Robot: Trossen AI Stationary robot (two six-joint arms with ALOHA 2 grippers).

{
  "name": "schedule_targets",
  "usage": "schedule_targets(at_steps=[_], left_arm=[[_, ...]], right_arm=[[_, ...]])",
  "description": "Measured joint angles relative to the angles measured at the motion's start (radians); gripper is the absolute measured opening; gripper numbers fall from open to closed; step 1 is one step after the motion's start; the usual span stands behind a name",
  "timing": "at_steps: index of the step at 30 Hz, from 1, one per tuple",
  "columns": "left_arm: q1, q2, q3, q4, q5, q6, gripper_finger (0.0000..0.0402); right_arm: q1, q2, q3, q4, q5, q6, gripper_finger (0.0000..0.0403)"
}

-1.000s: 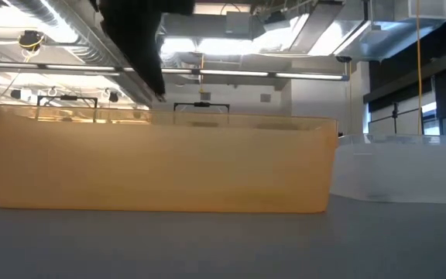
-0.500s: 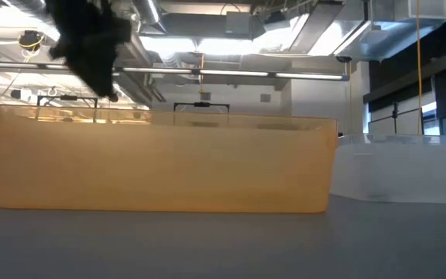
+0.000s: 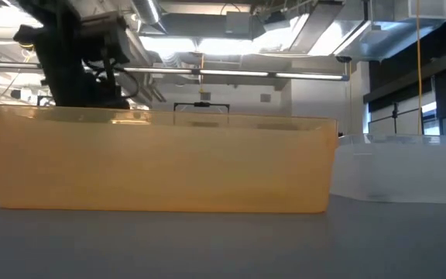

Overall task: Sort silverware by color (type)
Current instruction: Put the yellow table knife into the orange bin

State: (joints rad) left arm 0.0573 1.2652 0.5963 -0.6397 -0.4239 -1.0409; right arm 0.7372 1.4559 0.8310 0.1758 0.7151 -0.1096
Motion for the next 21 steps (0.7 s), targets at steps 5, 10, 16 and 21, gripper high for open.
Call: schedule_targets(at_steps=[5,10,16,21], left_arm=[[0.030,0.009,-0.072,0.088,0.033,-0.003,0.0144],[0.049,0.038,-0.129,0.187,0.054,0.006,0.0144],[0.041,0.067,-0.135,0.203,0.047,0.055,0.0136],[0.021,0.070,-0.137,0.206,0.027,0.065,0.0091]], right_arm=[[0.000,0.000,0.000,-0.001,0.000,0.001,0.0239],[0.000,0.000,0.000,-0.001,0.000,0.001,0.0239],[0.000,0.000,0.000,-0.002,0.008,0.001,0.0239],[0.000,0.000,0.000,-0.002,0.008,0.001,0.0239]])
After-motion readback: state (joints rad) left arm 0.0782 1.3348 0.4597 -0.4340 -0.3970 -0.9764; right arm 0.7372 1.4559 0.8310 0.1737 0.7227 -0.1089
